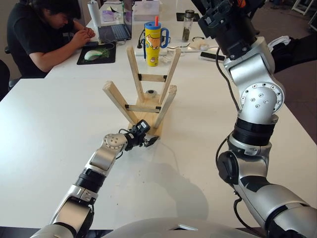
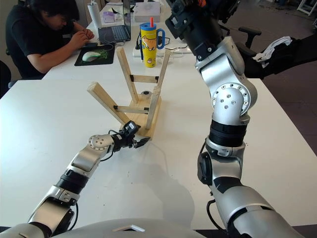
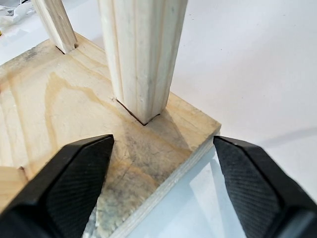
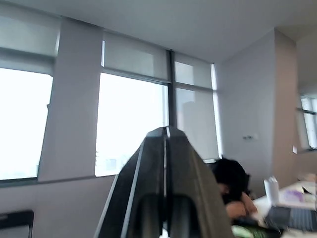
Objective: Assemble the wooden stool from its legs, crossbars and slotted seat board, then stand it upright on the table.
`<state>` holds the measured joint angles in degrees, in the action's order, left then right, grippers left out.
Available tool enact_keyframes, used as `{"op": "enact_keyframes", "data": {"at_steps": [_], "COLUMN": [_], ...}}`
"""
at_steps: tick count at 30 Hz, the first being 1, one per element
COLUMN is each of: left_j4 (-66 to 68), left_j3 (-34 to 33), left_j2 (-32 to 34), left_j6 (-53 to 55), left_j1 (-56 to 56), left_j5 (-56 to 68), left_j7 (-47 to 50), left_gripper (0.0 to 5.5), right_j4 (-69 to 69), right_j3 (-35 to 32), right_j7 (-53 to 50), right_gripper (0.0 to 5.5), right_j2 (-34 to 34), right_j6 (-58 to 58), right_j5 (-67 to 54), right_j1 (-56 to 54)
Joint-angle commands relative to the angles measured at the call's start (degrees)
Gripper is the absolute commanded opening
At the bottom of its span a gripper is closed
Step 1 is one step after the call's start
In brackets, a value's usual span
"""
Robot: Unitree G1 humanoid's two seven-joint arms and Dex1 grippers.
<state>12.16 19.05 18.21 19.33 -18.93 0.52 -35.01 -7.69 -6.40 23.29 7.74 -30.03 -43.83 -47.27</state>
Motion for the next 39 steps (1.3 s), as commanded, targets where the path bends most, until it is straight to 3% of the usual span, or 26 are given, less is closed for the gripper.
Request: {"op": "enact_keyframes", "data": {"at_steps": [1,4,8,12,14,15,19,21,25,31,35,39], "left_j4": [6.04,6.11,6.45,7.41,7.55,7.27,6.51,6.48,7.03,5.72,1.06,-11.57], "left_j3": [0.98,1.16,0.63,0.42,-0.05,-0.69,-2.64,-3.17,-3.21,-2.49,-2.22,-4.09], "left_j2": [0.85,0.73,0.23,-0.68,-1.32,-1.99,-3.51,-3.59,-3.47,-3.99,-3.02,-0.95], "left_j6": [5.68,6.24,6.84,7.18,7.63,8.33,10.44,10.93,11.28,11.91,12.57,16.55], "left_j1": [4.41,4.34,4.82,4.21,4.19,4.18,3.82,3.84,3.42,2.02,1.85,5.05], "left_j5": [-2.19,-2.14,-1.32,-1.26,-0.68,0.18,2.35,2.83,3.17,3.45,3.12,3.82], "left_j7": [0.97,0.80,0.99,1.37,1.49,1.51,1.41,1.41,0.96,0.52,0.57,2.72], "left_gripper": [3.72,3.72,3.72,3.72,3.72,3.72,3.72,3.72,3.72,3.72,3.72,3.72], "right_j4": [10.92,10.79,6.10,5.68,7.13,8.18,2.47,-0.90,-5.31,-2.28,2.35,0.53], "right_j3": [18.34,17.27,4.90,-3.86,-2.46,1.80,17.55,19.02,17.76,15.25,14.61,15.63], "right_j7": [-5.21,-6.92,-6.19,-7.58,-7.88,-6.39,7.89,13.80,20.63,15.79,11.41,13.59], "right_gripper": [0.03,0.03,0.03,0.03,0.03,0.03,0.03,0.03,0.03,0.03,0.03,0.03], "right_j2": [1.17,1.00,-0.87,2.44,5.94,10.01,25.11,27.34,23.42,14.49,14.90,16.38], "right_j6": [-11.58,-9.07,1.65,4.59,2.24,-0.78,-10.15,-12.78,-15.69,-14.14,-9.47,-7.63], "right_j5": [12.95,15.45,10.35,8.69,12.97,17.19,23.05,20.73,12.97,11.46,18.14,19.83], "right_j1": [20.03,22.27,10.80,5.80,7.57,10.56,23.72,26.19,25.48,19.78,18.59,20.40]}}
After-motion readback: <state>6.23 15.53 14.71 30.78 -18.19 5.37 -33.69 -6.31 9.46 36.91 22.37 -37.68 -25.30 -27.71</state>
